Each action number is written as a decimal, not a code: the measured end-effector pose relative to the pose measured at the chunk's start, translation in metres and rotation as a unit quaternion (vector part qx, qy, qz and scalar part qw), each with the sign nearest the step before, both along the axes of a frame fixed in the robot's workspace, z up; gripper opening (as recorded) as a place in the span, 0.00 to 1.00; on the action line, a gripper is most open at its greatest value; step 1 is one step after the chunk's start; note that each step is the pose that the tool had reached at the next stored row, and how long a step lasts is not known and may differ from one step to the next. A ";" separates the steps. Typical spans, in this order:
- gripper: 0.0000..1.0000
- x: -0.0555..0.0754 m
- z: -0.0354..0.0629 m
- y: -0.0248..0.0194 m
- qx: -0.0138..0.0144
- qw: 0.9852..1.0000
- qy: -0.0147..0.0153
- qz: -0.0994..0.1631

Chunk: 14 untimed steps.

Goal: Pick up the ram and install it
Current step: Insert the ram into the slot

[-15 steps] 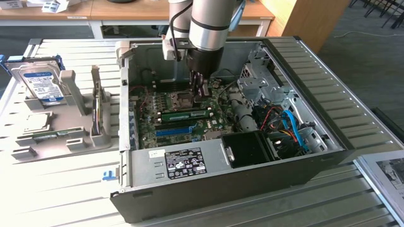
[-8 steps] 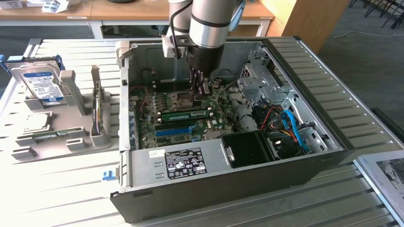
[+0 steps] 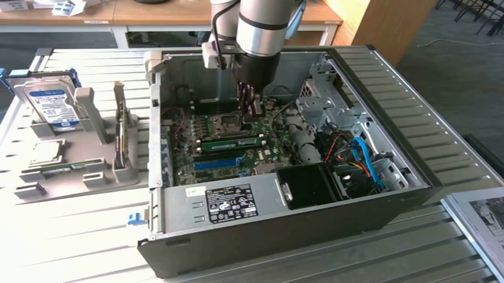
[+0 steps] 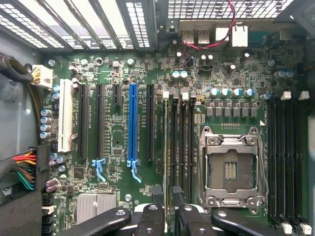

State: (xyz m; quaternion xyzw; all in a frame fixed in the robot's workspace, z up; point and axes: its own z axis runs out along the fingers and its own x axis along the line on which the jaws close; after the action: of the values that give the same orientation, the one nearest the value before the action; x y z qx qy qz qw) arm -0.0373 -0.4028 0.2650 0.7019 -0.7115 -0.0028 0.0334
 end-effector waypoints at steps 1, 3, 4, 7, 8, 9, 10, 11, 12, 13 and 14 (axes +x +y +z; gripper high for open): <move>0.20 0.000 0.0007 0.0000 0.000 1.000 0.000 0.000; 0.20 0.000 0.0022 0.0000 0.000 1.000 0.000 0.000; 0.20 0.000 0.0032 0.0000 0.000 1.000 0.000 0.000; 0.20 0.000 0.0064 0.0000 0.000 1.000 0.000 0.000; 0.20 0.000 0.0122 0.0000 0.000 1.000 0.000 0.000; 0.20 0.000 0.0124 0.0000 0.000 1.000 0.000 0.000; 0.20 0.000 0.0124 0.0000 0.000 1.000 0.000 0.000; 0.20 0.000 0.0124 0.0000 0.000 1.000 0.000 0.000; 0.20 0.000 0.0127 0.0000 0.000 1.000 0.000 0.000; 0.20 0.000 0.0133 -0.0001 0.000 1.000 0.000 0.000; 0.20 0.000 0.0142 0.0000 0.000 1.000 0.000 0.000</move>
State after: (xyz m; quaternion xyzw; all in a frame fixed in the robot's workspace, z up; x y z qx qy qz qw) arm -0.0373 -0.4028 0.2792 0.7019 -0.7115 -0.0027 0.0335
